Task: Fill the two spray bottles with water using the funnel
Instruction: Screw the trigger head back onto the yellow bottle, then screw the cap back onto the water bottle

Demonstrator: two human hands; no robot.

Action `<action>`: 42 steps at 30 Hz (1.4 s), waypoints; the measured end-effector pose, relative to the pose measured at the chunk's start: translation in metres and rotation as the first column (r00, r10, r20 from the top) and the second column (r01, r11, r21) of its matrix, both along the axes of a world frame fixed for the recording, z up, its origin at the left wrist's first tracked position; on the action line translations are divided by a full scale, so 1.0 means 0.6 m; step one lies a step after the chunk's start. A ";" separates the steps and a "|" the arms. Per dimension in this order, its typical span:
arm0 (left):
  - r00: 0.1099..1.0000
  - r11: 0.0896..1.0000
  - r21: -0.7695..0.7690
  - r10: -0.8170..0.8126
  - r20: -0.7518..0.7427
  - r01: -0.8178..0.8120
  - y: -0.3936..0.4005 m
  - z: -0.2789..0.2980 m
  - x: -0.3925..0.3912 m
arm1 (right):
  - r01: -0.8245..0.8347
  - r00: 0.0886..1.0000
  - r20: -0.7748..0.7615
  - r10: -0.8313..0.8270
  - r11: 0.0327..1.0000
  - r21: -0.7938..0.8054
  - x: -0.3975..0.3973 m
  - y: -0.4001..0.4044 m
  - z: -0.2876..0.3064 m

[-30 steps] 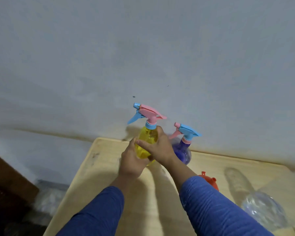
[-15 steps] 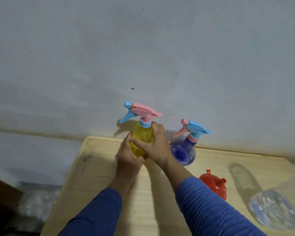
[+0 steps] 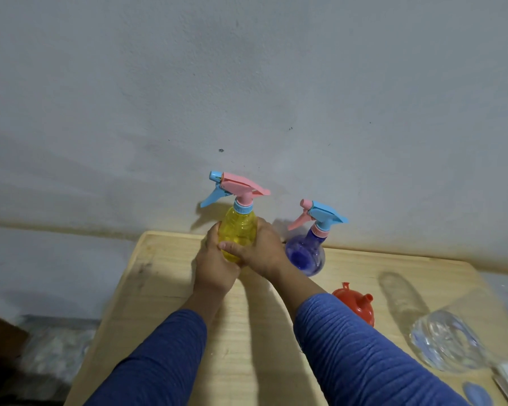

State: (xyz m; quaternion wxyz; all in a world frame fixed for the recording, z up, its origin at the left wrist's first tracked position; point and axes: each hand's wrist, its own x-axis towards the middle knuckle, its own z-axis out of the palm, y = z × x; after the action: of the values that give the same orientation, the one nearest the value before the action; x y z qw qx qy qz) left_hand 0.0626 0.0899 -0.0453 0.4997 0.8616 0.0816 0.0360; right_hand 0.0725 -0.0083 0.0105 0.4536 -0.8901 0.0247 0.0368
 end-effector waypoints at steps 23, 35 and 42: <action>0.900 0.858 0.474 0.032 -0.435 0.198 -0.022 0.137 -0.100 | -0.331 0.885 -0.463 0.043 0.757 -0.563 -0.123 -0.093 0.123; 0.842 0.711 0.567 -0.065 -0.536 0.416 -0.241 0.212 -0.251 | -0.275 0.938 -0.344 0.046 0.704 -0.655 -0.293 -0.274 0.150; 0.836 0.716 0.546 -0.094 -0.541 0.434 -0.377 0.184 -0.337 | -0.241 0.937 -0.349 0.000 0.722 -0.648 -0.381 -0.420 0.120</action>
State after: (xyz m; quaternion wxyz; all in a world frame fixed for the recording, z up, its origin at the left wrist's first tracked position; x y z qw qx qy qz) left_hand -0.1395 -0.1363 0.0650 0.1332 0.9636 0.0557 -0.2252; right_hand -0.1562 -0.2600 0.0824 0.0811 -0.9748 0.0520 0.2010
